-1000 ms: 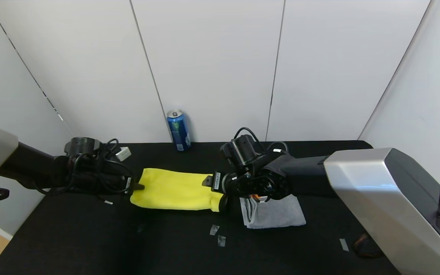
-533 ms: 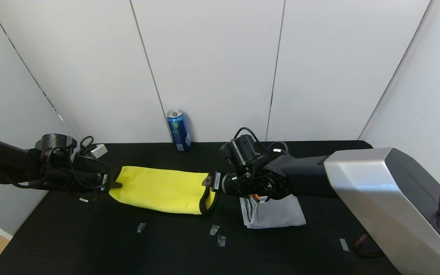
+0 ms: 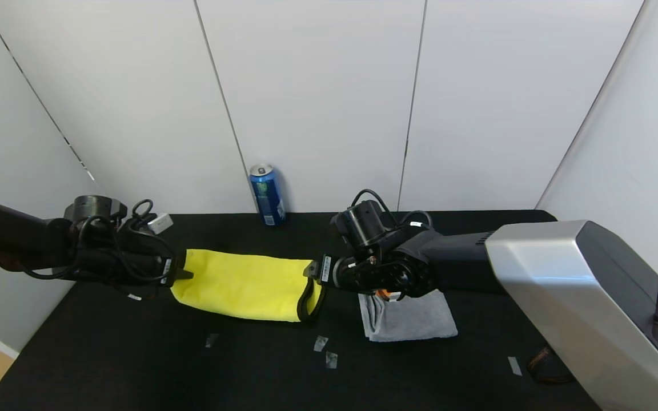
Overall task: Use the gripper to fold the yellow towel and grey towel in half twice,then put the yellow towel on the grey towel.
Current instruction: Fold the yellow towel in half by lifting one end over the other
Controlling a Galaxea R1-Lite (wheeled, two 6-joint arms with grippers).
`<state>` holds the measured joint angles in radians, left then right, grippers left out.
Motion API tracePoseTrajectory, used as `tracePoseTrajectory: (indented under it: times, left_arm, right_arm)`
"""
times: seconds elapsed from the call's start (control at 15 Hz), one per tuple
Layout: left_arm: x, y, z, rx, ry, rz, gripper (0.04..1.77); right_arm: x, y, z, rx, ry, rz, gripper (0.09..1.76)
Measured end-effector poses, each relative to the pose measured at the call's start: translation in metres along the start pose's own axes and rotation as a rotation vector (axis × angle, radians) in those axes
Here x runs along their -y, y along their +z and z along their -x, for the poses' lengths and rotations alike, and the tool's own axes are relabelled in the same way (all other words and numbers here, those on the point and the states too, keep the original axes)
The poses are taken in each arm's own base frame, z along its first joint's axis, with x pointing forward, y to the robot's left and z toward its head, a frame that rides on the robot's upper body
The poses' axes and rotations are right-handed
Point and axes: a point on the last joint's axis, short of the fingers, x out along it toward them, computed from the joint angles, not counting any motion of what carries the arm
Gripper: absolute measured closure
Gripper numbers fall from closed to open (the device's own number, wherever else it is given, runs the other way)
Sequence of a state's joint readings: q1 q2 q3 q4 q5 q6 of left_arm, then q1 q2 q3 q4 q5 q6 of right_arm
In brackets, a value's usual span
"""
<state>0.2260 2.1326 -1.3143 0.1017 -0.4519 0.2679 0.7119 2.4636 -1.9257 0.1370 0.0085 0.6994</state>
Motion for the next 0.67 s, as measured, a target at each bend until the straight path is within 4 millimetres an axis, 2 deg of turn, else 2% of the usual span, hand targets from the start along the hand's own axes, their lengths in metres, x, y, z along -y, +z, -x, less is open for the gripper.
tracePoseTrajectory:
  times: [0.27, 0.67]
  left_arm:
    - [0.047, 0.006, 0.009, -0.005, -0.027, -0.104, 1.71]
    - [0.126, 0.019, 0.028, 0.012, 0.062, -0.28, 1.71]
  right_arm:
    - [0.007, 0.007, 0.0, 0.008, -0.006, -0.022, 0.14]
    - [0.02, 0.016, 0.0, 0.026, -0.024, -0.079, 0.14]
